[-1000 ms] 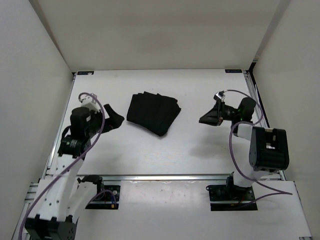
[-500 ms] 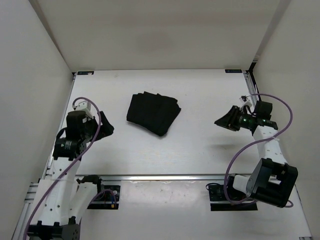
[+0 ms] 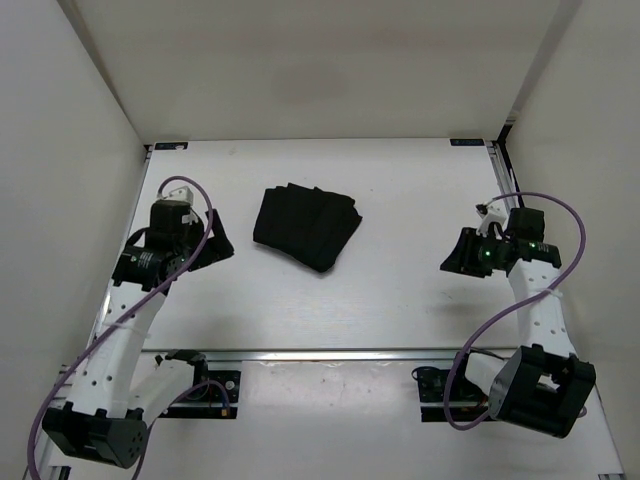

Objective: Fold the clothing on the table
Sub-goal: Fold the skirt

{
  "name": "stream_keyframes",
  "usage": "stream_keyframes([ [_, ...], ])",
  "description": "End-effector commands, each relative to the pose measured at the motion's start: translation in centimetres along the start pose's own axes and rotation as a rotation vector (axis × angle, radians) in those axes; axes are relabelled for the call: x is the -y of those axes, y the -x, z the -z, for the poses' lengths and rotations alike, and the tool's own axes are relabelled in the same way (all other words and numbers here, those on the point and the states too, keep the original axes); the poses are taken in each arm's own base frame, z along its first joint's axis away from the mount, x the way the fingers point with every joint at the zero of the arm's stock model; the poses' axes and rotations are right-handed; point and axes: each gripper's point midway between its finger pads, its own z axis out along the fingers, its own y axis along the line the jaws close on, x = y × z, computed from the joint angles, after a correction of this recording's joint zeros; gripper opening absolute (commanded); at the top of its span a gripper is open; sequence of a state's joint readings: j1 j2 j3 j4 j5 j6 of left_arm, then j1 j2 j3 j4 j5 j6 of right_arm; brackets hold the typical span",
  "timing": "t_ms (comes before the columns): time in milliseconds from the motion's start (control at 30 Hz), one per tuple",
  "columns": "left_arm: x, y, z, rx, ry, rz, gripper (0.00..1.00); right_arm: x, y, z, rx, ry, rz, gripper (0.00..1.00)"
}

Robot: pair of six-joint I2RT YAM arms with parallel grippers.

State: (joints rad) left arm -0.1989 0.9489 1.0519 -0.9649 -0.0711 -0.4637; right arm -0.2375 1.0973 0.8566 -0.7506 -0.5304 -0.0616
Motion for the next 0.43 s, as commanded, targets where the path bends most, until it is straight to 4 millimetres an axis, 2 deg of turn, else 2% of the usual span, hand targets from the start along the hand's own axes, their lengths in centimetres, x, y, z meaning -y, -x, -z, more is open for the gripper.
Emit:
stream_keyframes([
  [0, 0.3, 0.9, 1.4, 0.058, -0.040, 0.006, 0.98, 0.4, -0.2, 0.8, -0.013, -0.039, 0.027, 0.38],
  [100, 0.2, -0.1, 1.4, 0.036, -0.048, -0.002, 0.99, 0.4, -0.2, 0.8, -0.017, -0.036, 0.033, 0.38],
  [333, 0.8, -0.2, 1.6, 0.037, -0.088, 0.008, 0.99, 0.3, 0.2, 0.7, 0.001, -0.019, 0.019, 0.39],
  [400, 0.8, 0.4, 1.6, 0.054, -0.076, 0.023, 0.99, 0.5, 0.3, 0.8, 0.004, -0.018, 0.011, 0.39],
])
